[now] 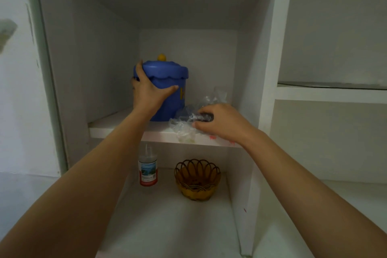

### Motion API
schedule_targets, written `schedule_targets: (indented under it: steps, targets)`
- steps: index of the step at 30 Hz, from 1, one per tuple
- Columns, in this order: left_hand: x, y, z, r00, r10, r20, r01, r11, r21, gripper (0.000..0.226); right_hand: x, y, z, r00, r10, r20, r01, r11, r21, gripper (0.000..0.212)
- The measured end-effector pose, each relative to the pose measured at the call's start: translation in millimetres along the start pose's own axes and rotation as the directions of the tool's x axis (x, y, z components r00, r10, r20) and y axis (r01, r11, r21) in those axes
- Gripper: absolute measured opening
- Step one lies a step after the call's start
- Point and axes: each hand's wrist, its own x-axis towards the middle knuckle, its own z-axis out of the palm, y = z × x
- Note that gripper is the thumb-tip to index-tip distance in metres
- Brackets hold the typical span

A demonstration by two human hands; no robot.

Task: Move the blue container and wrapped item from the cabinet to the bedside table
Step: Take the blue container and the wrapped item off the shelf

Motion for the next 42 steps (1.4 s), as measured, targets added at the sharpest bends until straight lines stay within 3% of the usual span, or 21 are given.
schedule_targets:
  steps: [4,21,28,34,42]
  targets:
    - [-1,-1,-5,1.0,0.008,-0.02,-0.009,1.0,-0.012,0.103,-4,-3,-2,0.998,0.011,-0.06,-0.011,1.0,0.001,0.032]
    - [-25,14,-43,0.997,0.007,-0.076,-0.01,0.999,-0.038,0.101,-40,-31,-5,0.995,-0.009,-0.094,0.002,0.997,-0.072,0.032]
    - [-36,16,-54,0.998,0.002,-0.07,-0.005,0.999,-0.037,0.102,-48,-34,1,1.0,-0.013,-0.014,0.008,0.961,-0.278,0.05]
    - [-41,17,-58,0.998,0.002,-0.07,-0.005,0.999,-0.043,0.102,-51,-37,1,0.992,-0.065,-0.104,0.039,0.97,-0.24,0.024]
    - [-41,15,-61,0.998,0.008,-0.057,-0.01,0.999,-0.035,0.103,-48,-41,5,0.986,-0.09,-0.138,0.039,0.941,-0.337,0.02]
